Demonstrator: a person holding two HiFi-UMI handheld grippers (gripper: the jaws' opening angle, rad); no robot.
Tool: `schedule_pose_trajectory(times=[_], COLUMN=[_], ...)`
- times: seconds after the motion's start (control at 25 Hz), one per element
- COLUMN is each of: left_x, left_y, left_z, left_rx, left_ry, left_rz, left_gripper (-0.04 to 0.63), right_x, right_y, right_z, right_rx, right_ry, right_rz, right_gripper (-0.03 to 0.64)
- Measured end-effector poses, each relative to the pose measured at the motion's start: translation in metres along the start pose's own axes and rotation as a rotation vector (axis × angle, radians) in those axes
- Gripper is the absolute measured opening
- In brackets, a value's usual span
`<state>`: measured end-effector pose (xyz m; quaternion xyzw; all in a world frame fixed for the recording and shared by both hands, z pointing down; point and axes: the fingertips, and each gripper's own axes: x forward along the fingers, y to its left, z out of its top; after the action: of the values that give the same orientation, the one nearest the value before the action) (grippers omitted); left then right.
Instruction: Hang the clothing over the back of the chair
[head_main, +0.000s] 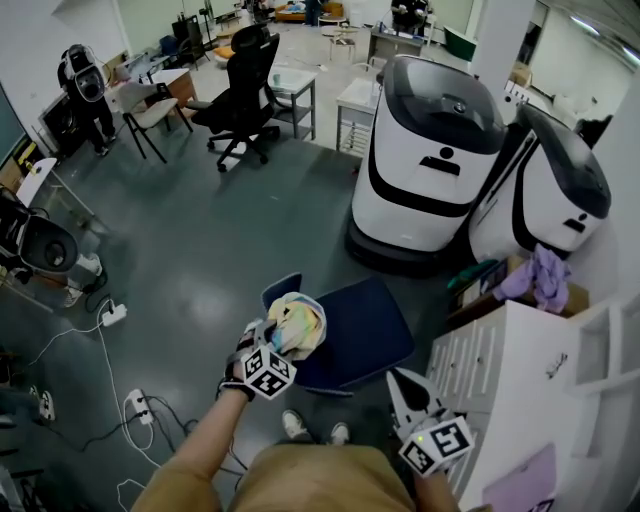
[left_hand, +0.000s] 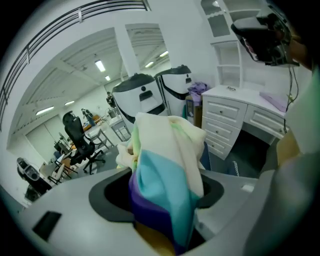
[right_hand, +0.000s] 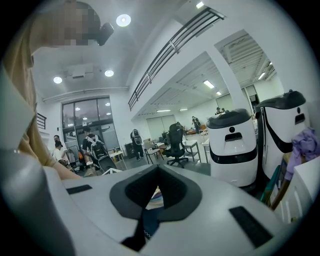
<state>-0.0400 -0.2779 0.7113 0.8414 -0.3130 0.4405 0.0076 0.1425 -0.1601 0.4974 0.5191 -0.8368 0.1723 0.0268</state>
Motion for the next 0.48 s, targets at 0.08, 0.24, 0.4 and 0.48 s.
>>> schedule_pose_trajectory(times=[0.08,0.24,0.4,0.48], left_x=[0.007,0.017,0.017,0.012], left_y=[-0.002,-0.003,-0.006,-0.007], left_z=[-0.002,-0.011,-0.006,0.000], left_rx=[0.022,0.008,0.017,0.005], left_ry=[0.018,0.025,0.018,0.000], left_rz=[-0.008,0.020,0.036,0.033], left_gripper=[0.289,0.338,0.376,0.380], right_x=[0.001,0.002,0.000,-0.002], right_y=[0.001,0.002,0.000,-0.002], right_z=[0.002,0.005,0.006,0.005], right_rx=[0.000,0.003,0.005,0.007], right_ry=[-0.006,-0.012,-0.016,-0.015], right_rz=[-0.001,0.000,-0.007,-0.012], right_gripper=[0.003,0.003,0.003,0.003])
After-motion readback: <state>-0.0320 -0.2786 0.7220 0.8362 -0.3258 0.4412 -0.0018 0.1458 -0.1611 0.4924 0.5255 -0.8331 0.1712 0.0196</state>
